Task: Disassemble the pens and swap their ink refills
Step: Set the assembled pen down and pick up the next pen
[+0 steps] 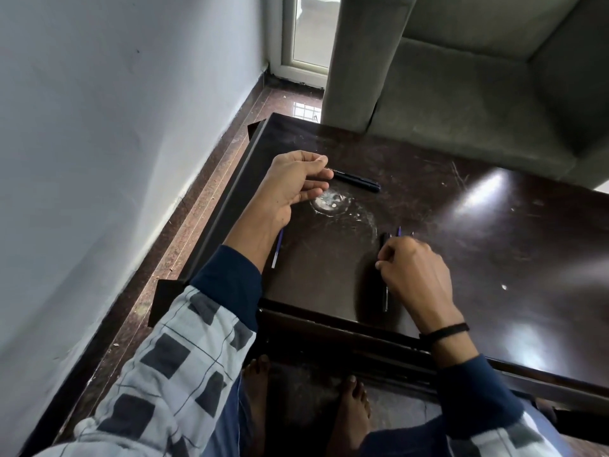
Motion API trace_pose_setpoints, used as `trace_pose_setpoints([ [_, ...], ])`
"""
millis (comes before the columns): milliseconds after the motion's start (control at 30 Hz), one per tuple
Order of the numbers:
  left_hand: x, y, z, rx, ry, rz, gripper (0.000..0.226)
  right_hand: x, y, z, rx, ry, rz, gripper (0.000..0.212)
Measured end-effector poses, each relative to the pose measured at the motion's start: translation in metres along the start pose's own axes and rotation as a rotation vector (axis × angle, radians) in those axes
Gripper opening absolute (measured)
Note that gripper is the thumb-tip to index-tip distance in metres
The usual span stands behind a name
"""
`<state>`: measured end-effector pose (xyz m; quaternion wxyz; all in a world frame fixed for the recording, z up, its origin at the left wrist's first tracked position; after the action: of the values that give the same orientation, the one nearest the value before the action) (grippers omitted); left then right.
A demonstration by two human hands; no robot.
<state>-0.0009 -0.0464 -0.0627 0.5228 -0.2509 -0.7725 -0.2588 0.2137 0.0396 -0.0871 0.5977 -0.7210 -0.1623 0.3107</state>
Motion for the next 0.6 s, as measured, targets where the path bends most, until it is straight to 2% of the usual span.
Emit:
trace_pose_setpoints([
  [267, -0.002, 0.001, 0.000, -0.012, 0.018, 0.032, 0.011, -0.008, 0.005, 0.001, 0.015, -0.045, 0.136, 0.018],
  [433, -0.003, -0.001, 0.001, 0.019, 0.004, 0.033, 0.009, -0.013, 0.014, 0.004, -0.015, -0.055, 0.194, 0.016],
  [600, -0.010, 0.007, 0.000, -0.058, -0.110, 0.147, 0.010, -0.019, 0.012, 0.006, -0.054, 0.054, 0.458, 0.021],
])
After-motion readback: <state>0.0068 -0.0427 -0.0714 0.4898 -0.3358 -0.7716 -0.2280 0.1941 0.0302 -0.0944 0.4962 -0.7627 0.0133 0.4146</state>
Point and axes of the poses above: each hand's wrist, its own z-axis towards the middle knuckle, its own y-axis out of the palm, x = y × z, the point moved 2 cm from there along z, towards the middle knuckle, and after that the axes turned 2 degrees about -y, right-handed, at the moved point
